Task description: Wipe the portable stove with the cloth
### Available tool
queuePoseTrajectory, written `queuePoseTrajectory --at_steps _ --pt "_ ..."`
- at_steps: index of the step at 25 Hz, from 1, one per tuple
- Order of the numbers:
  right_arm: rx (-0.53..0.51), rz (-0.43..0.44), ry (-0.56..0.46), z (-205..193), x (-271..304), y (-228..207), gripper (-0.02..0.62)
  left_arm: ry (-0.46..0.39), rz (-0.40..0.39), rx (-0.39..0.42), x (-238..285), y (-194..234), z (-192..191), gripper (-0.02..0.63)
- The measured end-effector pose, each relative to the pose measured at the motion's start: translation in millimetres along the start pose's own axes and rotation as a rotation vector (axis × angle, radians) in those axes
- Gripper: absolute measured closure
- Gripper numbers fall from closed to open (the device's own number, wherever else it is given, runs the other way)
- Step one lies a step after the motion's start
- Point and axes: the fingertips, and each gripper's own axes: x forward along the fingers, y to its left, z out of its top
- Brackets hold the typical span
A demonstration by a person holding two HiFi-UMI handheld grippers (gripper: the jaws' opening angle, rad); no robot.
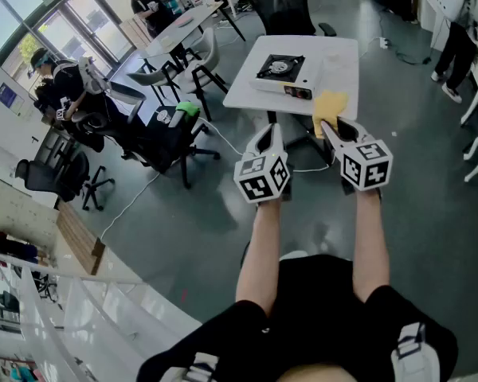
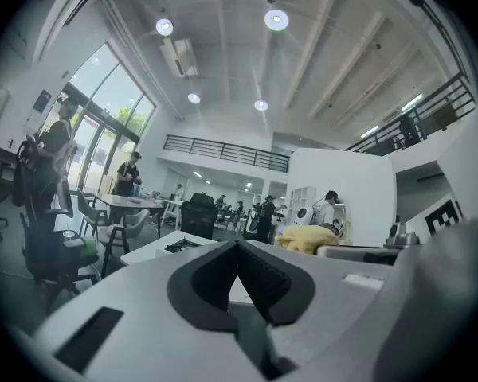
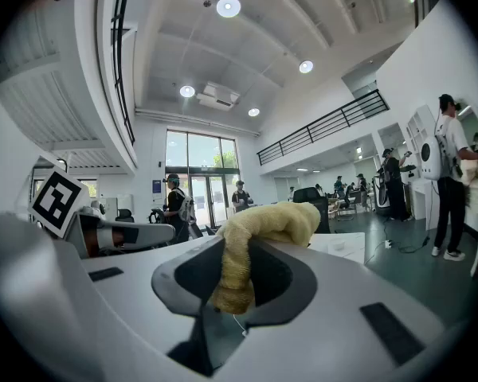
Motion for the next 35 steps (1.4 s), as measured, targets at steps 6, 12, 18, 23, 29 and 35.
queuePoseTrajectory --at_steps 6,12,18,23,29,35 --pt "-0.015 0.024 -0.013 9.6 4.8 4.9 0.522 -0.018 -0.002 0.022 -1.4 -3.0 14.7 0.612" --pt "0.006 0.072 -0.084 23.3 6.8 12.4 0.518 -0.031 -0.003 0.032 -1.8 -0.2 20.3 0.612" --pt "0.026 0.088 -0.095 23.6 7.5 8.4 0.517 -0.036 -0.001 0.042 -3.2 -0.5 20.3 0.612" --pt "0.004 0.111 -0.134 38.0 9.8 15.8 0.517 -0.059 -0.002 0.036 -5.0 8.6 31.2 0.612" --pt "0.008 0.104 -0.162 48.2 32.9 10.0 0.515 -0.088 -0.031 0.079 11.3 16.7 53.6 0.612" --pt "0.01 0.085 -0.176 47.6 63.4 -10.0 0.515 -0.085 -0.057 0.077 50.2 36.2 55.6 0.612"
